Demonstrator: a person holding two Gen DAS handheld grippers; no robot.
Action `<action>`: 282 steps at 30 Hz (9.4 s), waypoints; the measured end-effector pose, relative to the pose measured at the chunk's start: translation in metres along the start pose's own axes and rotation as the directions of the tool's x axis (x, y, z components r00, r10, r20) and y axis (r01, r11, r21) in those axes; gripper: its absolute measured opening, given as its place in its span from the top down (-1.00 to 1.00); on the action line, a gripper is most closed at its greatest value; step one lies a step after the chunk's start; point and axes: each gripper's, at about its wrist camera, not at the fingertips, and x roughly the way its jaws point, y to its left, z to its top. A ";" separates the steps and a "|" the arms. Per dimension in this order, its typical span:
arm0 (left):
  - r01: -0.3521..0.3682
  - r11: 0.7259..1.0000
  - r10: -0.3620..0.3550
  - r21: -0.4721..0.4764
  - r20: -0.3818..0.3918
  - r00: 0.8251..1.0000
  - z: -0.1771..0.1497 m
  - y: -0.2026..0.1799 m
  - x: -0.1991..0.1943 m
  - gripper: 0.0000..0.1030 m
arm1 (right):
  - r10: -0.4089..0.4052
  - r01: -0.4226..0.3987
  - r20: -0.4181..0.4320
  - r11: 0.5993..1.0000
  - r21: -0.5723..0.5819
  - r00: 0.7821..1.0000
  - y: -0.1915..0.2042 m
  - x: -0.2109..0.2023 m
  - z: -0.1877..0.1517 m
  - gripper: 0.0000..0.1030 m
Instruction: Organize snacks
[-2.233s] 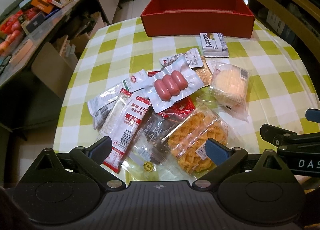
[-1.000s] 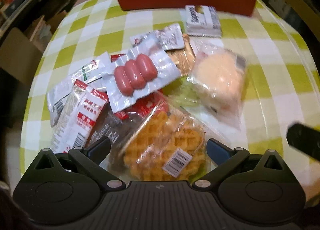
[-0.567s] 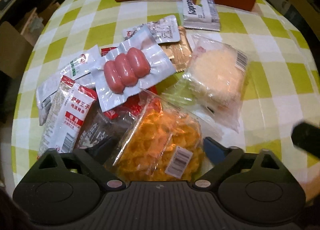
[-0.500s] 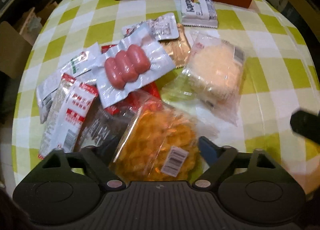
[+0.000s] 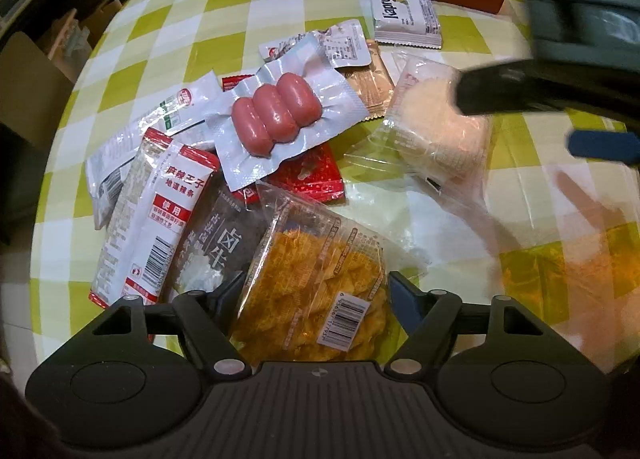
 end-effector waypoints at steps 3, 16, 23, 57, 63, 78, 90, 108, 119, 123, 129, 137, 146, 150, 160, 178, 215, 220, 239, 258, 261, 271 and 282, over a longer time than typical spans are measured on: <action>-0.001 1.000 0.001 -0.006 0.003 1.000 0.002 0.002 0.005 -0.55 | -0.040 0.039 -0.016 0.997 -0.070 0.999 0.015 0.018 0.002 -1.00; -0.093 0.995 0.092 0.036 0.031 0.995 -0.002 -0.008 0.009 -0.91 | -0.069 0.060 -0.058 0.987 -0.147 0.996 0.017 0.047 -0.002 -1.00; -0.089 0.995 0.088 0.044 0.030 0.996 -0.003 -0.008 0.011 -0.94 | -0.076 0.066 -0.048 0.980 -0.187 0.996 0.020 0.046 -0.004 -1.00; -0.013 1.000 0.013 0.006 0.010 1.000 0.004 -0.004 -0.003 -0.51 | 0.024 -0.029 -0.025 0.974 -0.224 0.999 0.000 0.003 0.000 -0.13; 0.012 0.999 -0.011 -0.030 0.028 1.000 0.012 0.002 -0.012 -0.50 | 0.034 -0.040 -0.032 0.976 -0.213 0.999 -0.006 0.000 -0.002 -0.10; 0.073 0.996 -0.067 -0.058 0.103 0.992 0.032 0.001 -0.038 -0.50 | 0.068 -0.068 -0.006 0.985 -0.158 0.998 -0.019 -0.018 0.002 -0.03; 0.106 0.991 -0.097 -0.082 0.113 0.989 0.039 0.007 -0.042 -0.51 | 0.014 -0.012 0.018 0.996 -0.087 1.000 -0.034 -0.018 0.010 0.10; 0.136 0.985 -0.127 -0.109 0.086 0.988 0.035 0.018 -0.034 -0.51 | -0.082 0.088 0.038 0.976 -0.197 0.996 0.002 -0.012 0.025 -0.74; 0.138 0.984 -0.132 -0.113 0.057 0.990 0.034 0.019 -0.026 -0.52 | -0.121 0.094 -0.093 0.963 -0.255 0.988 0.011 0.044 0.016 -0.66; 0.132 0.984 -0.127 -0.116 0.051 0.991 0.035 0.020 -0.024 -0.52 | -0.133 0.106 -0.084 0.959 -0.264 0.988 0.009 0.043 0.015 -0.30; 0.137 0.984 -0.129 -0.111 0.074 0.989 0.040 0.017 -0.031 -0.52 | -0.089 0.066 -0.092 0.972 -0.226 0.992 -0.002 0.027 0.013 -0.27; 0.162 0.982 -0.146 -0.095 0.154 0.977 0.060 0.011 -0.053 -0.51 | -0.025 0.026 0.010 0.984 -0.177 1.000 -0.003 -0.009 0.029 -0.27; 0.162 0.980 -0.131 -0.115 0.239 0.962 0.111 0.015 -0.063 -0.51 | -0.014 0.024 0.075 0.990 -0.136 0.997 -0.006 -0.012 0.064 -0.27; 0.165 0.979 -0.127 -0.119 0.275 0.953 0.143 0.014 -0.064 -0.51 | -0.020 0.034 0.114 0.992 -0.121 0.993 -0.009 -0.011 0.091 -0.27; 0.148 0.981 -0.096 -0.124 0.352 0.931 0.230 0.006 -0.050 -0.51 | -0.033 0.052 0.193 0.994 -0.094 0.981 -0.014 0.013 0.175 -0.27; 0.083 0.986 -0.027 -0.146 0.351 0.936 0.297 0.004 0.017 -0.70 | -0.098 0.112 0.141 0.989 -0.101 0.985 -0.034 0.096 0.228 -0.33; 0.057 0.993 -0.027 -0.103 0.275 0.961 0.172 0.054 -0.024 -0.77 | -0.061 0.083 0.108 0.973 -0.215 0.992 0.021 0.037 0.151 -0.46; 0.050 0.996 -0.028 -0.078 0.257 0.966 0.149 0.058 -0.027 -0.79 | -0.049 0.061 0.060 0.971 -0.232 0.997 0.029 0.038 0.131 -0.47; -0.045 0.995 0.052 -0.084 0.091 0.994 0.061 0.103 -0.005 -0.86 | 0.022 -0.034 -0.035 0.926 -0.375 0.999 0.076 0.034 0.077 -0.48; 0.096 0.993 -0.096 -0.066 0.004 0.995 0.050 0.099 0.008 -0.28 | 0.037 -0.085 -0.123 0.909 -0.409 0.992 0.084 0.045 0.067 -0.48; 0.080 0.994 -0.080 -0.071 0.009 0.997 0.047 0.101 0.006 -0.35 | 0.041 -0.091 -0.130 0.909 -0.407 0.991 0.084 0.045 0.068 -0.48; 0.088 0.996 -0.088 -0.022 -0.022 0.996 0.042 0.097 0.017 -0.41 | 0.050 -0.103 -0.141 0.911 -0.400 0.989 0.081 0.043 0.069 -0.48; 0.056 0.988 -0.060 -0.144 -0.025 0.998 0.040 0.123 0.007 -0.61 | 0.041 -0.110 -0.168 0.898 -0.426 0.985 0.089 0.053 0.065 -0.48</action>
